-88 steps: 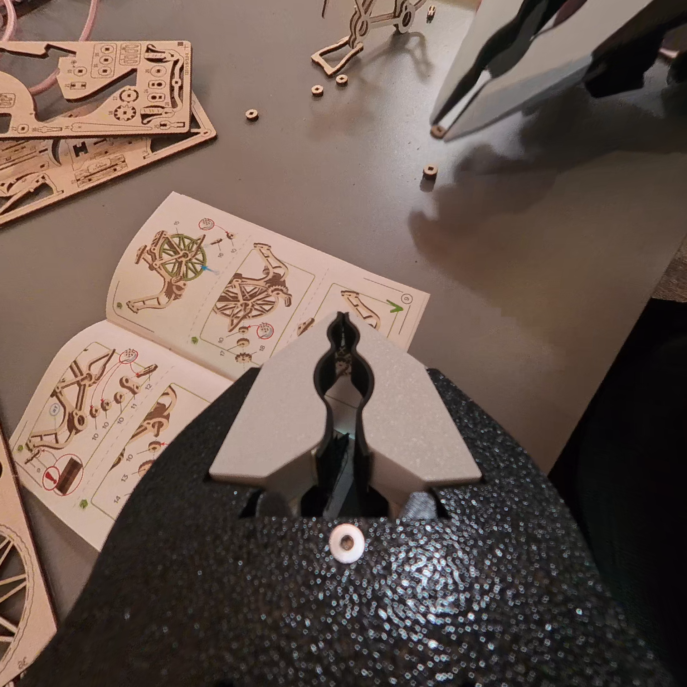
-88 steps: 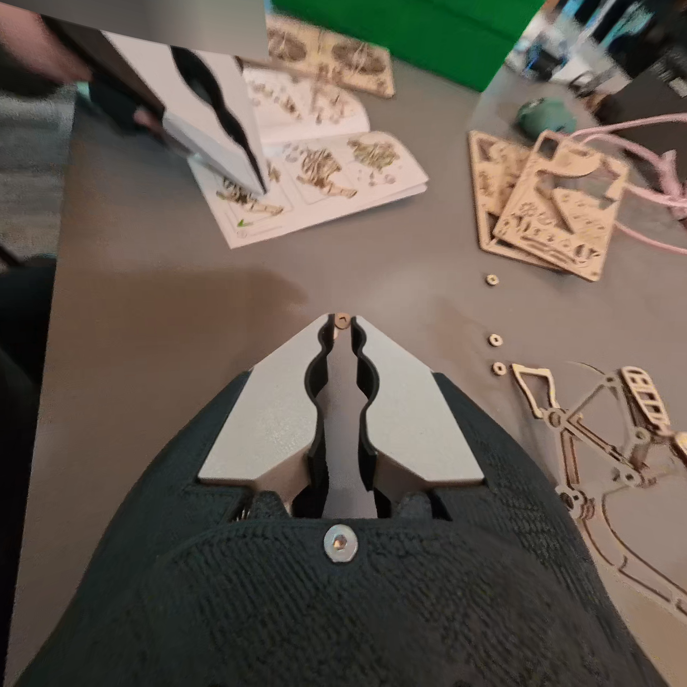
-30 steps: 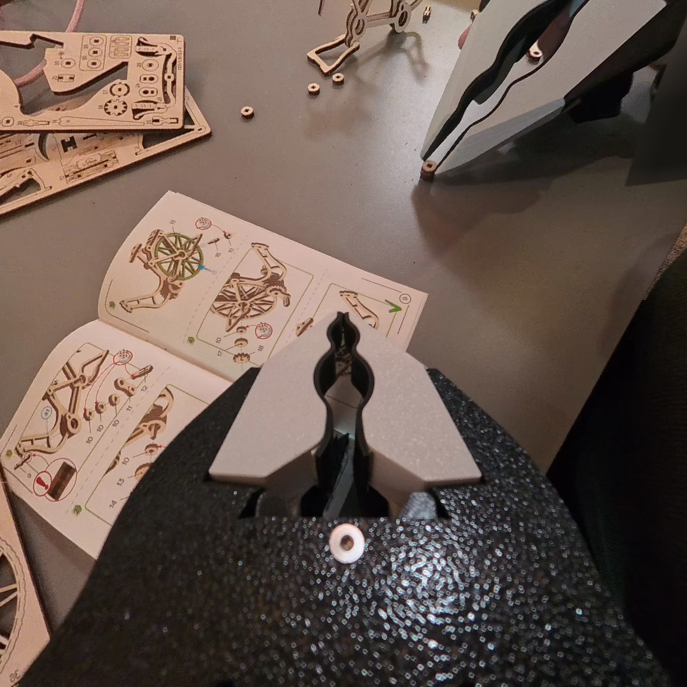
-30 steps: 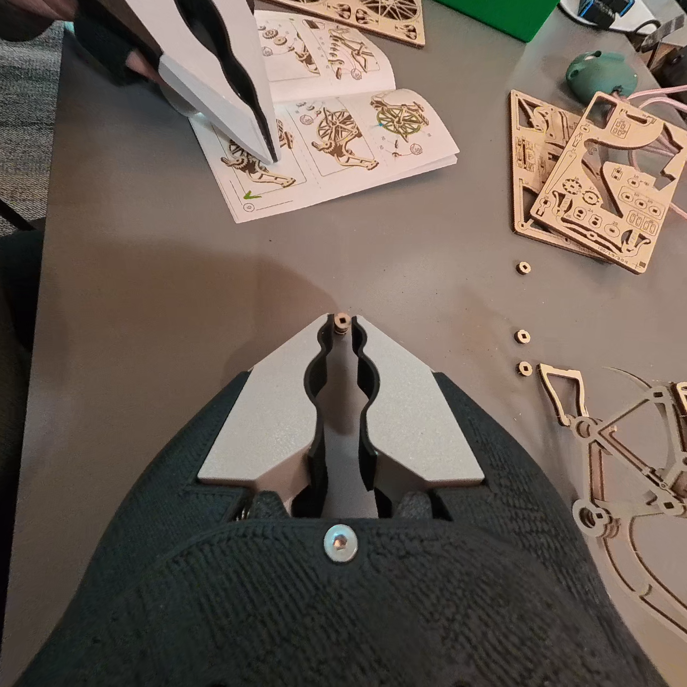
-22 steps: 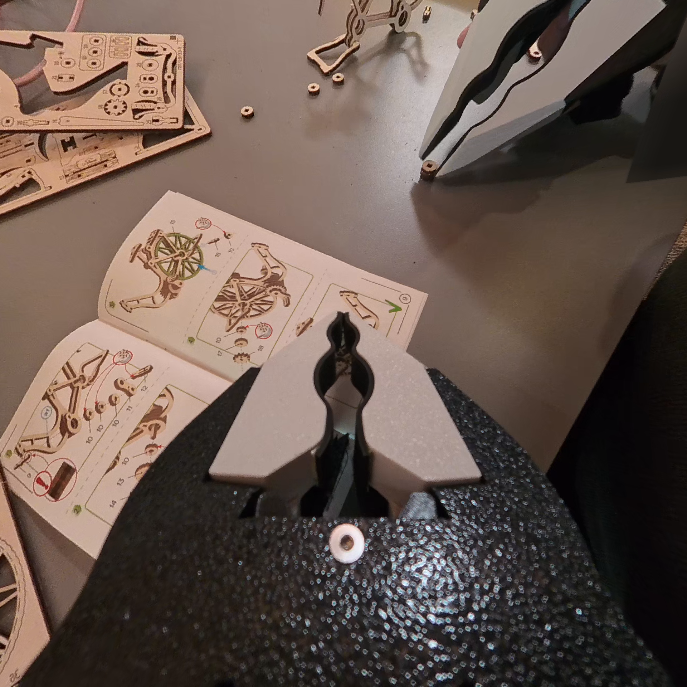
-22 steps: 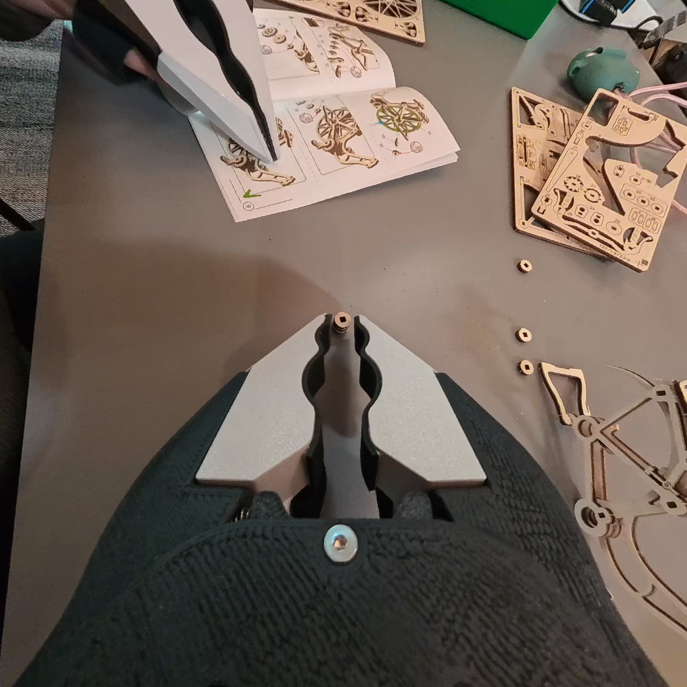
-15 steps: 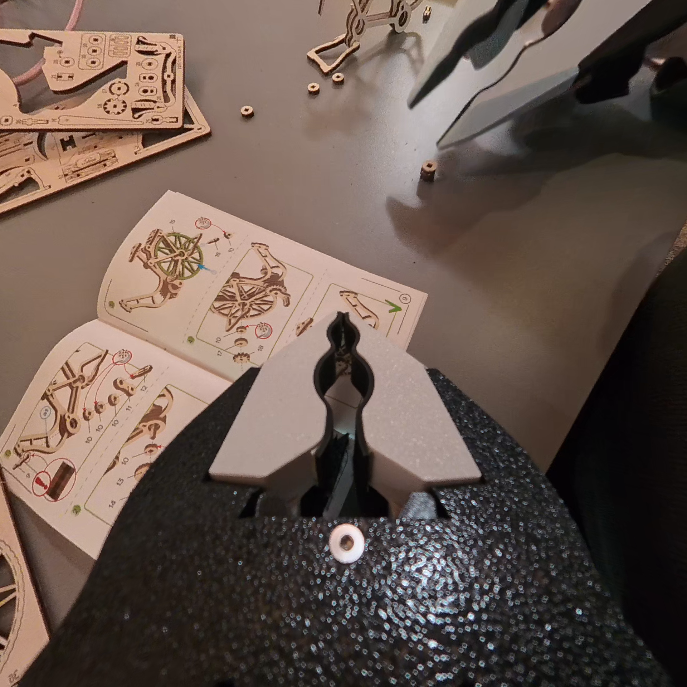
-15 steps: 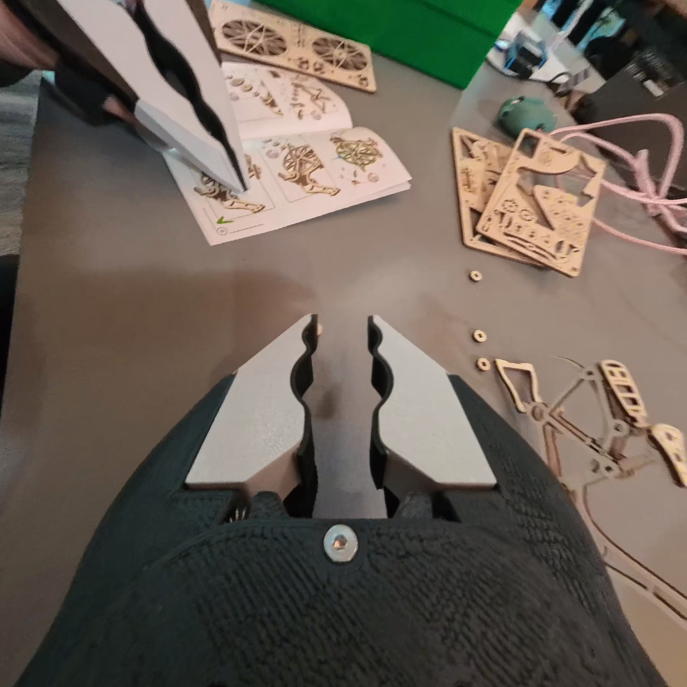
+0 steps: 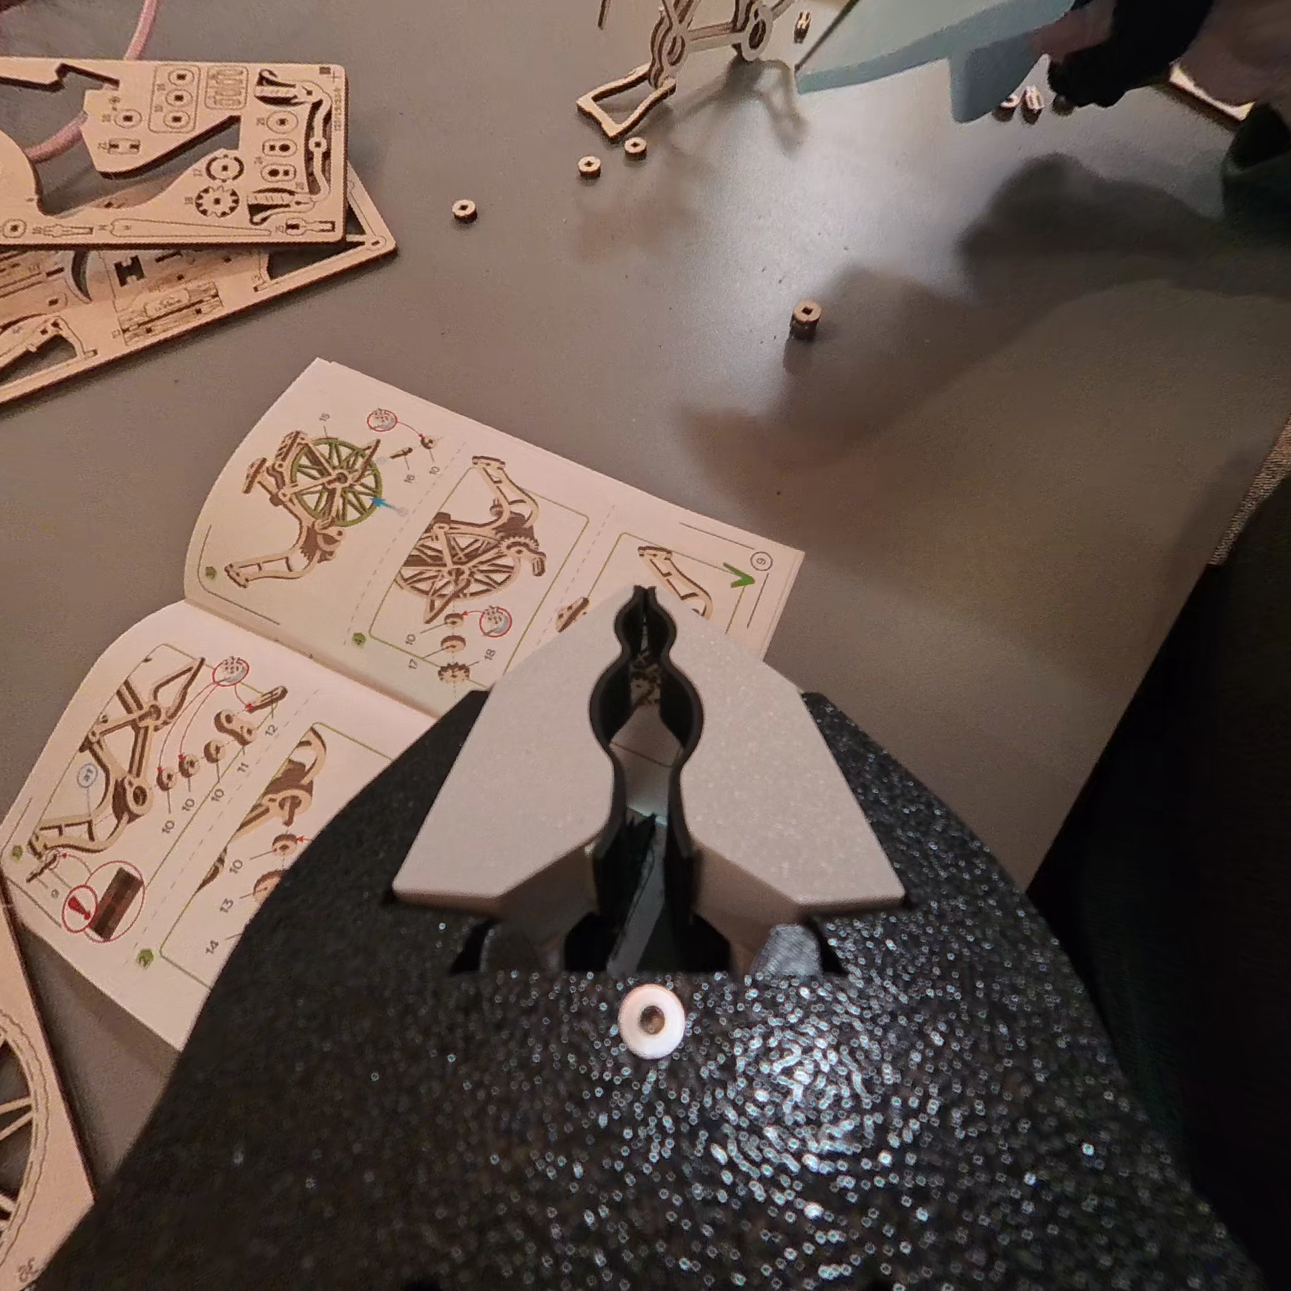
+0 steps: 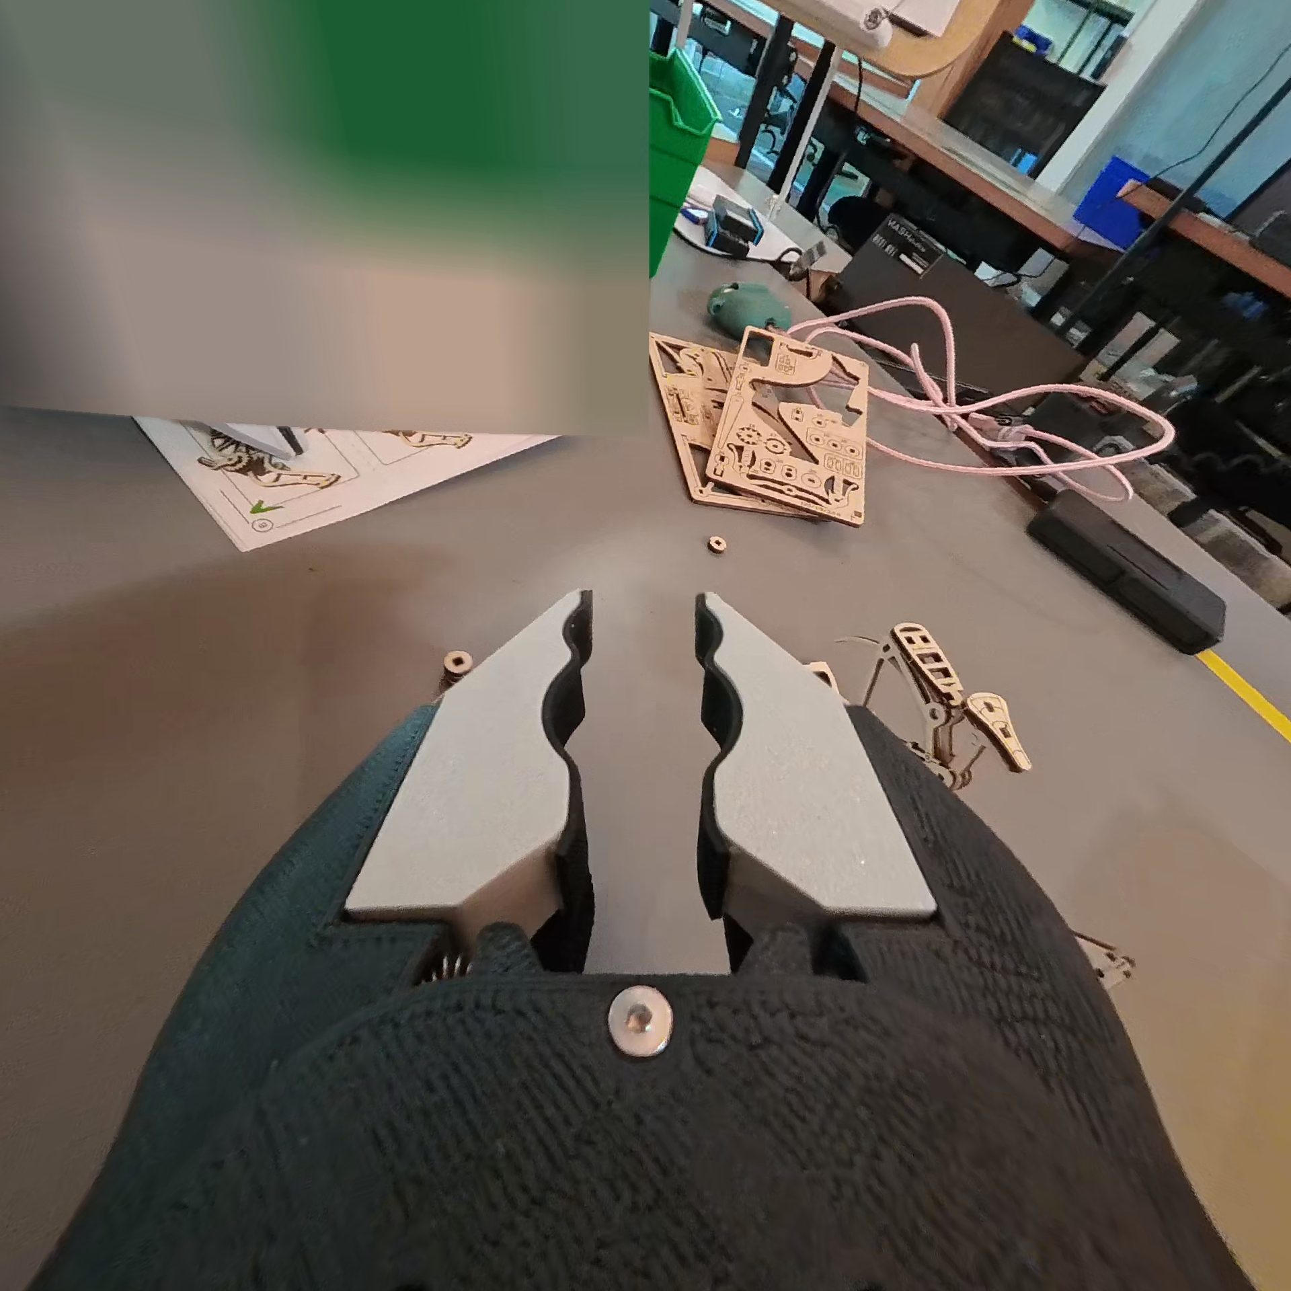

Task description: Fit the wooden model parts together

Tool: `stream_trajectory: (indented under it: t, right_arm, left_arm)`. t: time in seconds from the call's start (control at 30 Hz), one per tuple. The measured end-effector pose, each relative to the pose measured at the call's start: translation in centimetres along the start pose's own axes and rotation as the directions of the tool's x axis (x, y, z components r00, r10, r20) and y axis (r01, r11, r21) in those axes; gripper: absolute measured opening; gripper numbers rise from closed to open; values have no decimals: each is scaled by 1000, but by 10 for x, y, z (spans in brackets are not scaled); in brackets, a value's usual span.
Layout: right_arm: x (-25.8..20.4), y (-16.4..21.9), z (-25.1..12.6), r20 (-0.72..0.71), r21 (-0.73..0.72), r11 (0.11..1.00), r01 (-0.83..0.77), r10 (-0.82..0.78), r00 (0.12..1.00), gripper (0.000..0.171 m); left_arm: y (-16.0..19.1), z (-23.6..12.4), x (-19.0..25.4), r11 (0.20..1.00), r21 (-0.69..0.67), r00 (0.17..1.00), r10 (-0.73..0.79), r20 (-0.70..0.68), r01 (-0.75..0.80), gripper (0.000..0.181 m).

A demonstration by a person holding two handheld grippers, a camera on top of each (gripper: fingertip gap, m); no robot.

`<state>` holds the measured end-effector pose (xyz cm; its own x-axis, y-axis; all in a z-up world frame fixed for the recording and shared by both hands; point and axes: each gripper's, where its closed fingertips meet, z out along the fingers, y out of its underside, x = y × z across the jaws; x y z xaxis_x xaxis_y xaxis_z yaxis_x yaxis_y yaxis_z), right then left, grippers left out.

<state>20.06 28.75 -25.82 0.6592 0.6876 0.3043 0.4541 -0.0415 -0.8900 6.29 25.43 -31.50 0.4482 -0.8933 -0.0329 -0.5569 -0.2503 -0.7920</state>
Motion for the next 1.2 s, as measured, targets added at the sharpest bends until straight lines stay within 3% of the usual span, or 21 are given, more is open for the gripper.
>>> stream_trajectory:
  t: [1.2]
  right_arm:
    - [26, -1, -7, -167, 14, 1000, 5, -3, 986, 25]
  left_arm:
    - [0, 0, 0, 1000, 0, 1000, 2, 1, -2, 0]
